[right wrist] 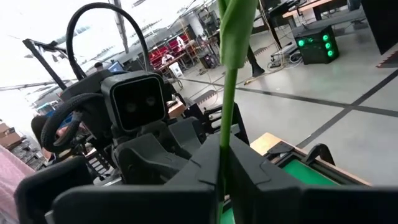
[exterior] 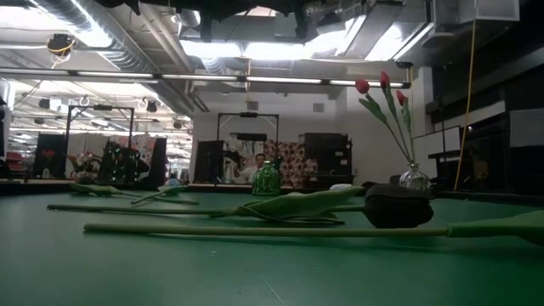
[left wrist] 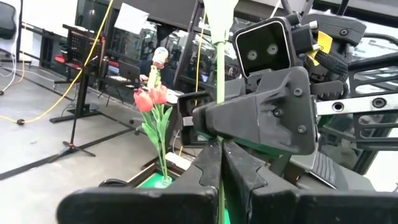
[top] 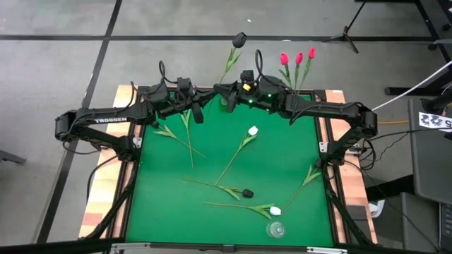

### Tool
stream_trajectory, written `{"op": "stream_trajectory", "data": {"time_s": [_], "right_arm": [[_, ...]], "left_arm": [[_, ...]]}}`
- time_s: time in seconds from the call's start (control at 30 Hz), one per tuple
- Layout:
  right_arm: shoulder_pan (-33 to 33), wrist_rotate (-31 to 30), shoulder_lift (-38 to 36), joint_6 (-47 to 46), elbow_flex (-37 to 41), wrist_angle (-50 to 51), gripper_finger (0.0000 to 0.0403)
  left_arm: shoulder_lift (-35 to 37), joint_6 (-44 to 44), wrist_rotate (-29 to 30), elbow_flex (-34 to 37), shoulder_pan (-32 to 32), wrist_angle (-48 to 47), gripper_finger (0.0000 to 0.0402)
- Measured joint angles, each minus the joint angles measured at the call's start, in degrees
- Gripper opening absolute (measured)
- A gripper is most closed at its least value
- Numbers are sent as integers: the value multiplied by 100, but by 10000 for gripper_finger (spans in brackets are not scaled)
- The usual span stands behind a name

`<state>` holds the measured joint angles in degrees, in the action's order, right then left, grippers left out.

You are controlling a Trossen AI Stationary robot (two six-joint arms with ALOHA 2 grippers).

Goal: Sort flowers into vase by color
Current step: Put the black tulip into the green vase

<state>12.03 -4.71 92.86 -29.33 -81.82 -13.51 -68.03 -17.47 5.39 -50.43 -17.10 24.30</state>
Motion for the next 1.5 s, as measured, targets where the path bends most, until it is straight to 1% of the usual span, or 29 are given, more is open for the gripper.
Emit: {"op": "stream_trajectory", "data": {"time_s": [0.17,0.37,0.5,0.67,0.77,0.87,0.97,1.03,1.1,1.2,1.27,1.37,1.5], "right_arm": [[2,11,0,4,0,47,8],[0,-26,-2,5,0,58,6],[17,-89,-9,14,0,52,5],[138,-121,-84,88,0,68,4],[241,-141,-92,134,0,73,3],[371,-203,-115,175,0,167,3],[494,-535,-125,413,0,397,3],[571,-904,-122,679,0,602,2],[610,-1424,-89,1074,-2,727,2],[612,-1922,100,2089,-4,605,2],[604,-1978,278,2508,-4,356,2],[607,-1986,531,2816,-4,8,2],[724,-1962,795,2991,36,-283,2]], "left_arm": [[0,-24,-1,0,0,-57,2],[1,24,-2,0,0,-176,30],[15,405,-7,0,0,-371,61],[91,844,-17,0,0,-792,115],[290,1136,3,0,-19,-1173,148],[570,1287,246,0,-96,-1532,175],[888,1313,413,0,-215,-1947,193],[1063,1292,417,0,-296,-2181,198],[1201,1208,419,0,-349,-2384,199],[1301,1132,420,0,-389,-2608,197],[1303,1117,420,0,-403,-2745,195],[1300,1111,420,0,-402,-2927,195],[1296,1070,420,0,-402,-3197,194]]}}
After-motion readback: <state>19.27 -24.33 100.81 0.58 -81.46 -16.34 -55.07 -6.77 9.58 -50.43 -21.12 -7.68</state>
